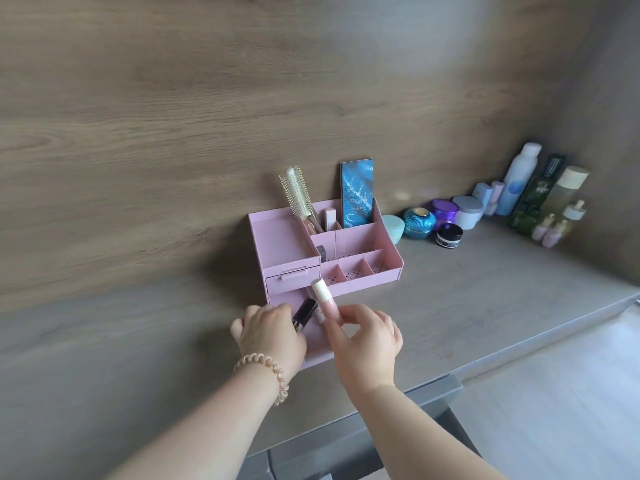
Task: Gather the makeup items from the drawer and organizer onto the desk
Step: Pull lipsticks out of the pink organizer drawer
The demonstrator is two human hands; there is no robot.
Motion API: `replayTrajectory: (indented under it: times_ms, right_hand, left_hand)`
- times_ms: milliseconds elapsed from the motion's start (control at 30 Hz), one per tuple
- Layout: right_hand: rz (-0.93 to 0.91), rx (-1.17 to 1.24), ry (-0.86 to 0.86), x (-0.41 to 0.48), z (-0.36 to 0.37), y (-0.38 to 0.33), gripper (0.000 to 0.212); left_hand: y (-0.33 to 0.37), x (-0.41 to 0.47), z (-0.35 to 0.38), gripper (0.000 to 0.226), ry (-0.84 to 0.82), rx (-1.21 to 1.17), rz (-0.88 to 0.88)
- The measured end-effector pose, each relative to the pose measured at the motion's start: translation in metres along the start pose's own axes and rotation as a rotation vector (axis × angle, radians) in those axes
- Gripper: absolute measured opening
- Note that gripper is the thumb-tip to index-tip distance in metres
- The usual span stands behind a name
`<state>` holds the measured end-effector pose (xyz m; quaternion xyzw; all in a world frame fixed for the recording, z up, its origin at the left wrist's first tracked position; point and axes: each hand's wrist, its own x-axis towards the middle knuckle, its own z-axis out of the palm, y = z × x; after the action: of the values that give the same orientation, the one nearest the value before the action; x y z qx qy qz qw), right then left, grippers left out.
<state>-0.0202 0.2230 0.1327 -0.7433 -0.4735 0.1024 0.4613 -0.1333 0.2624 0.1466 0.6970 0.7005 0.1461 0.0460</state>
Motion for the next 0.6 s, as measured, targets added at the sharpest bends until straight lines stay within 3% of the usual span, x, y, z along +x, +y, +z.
replayTrajectory:
  times_ms: [100, 233, 367, 600]
  right_hand:
    - [0.016, 0.098, -0.026, -0.003, -0.012, 0.0, 0.018]
    - [-0.011, 0.141, -0.021, -0.01, -0.035, 0.002, 0.017]
    - [0.035, 0.191, 0.05, -0.022, -0.073, 0.012, 0.014]
    - [0.223, 0.069, 0.367, -0.071, -0.193, 0.089, 0.007]
  left_hand:
    - [0.001, -0.007, -0.002, 0.013, 0.136, -0.287, -0.032]
    - [0.018, -0.023, -0.017, 0.018, 0.062, -0.737, 0.06]
    - [0.057, -0.035, -0.031, 0.017, -0.031, -0.817, 0.217]
    - [0.176, -0.122, -0.011, 0.021, -0.317, -0.823, 0.505]
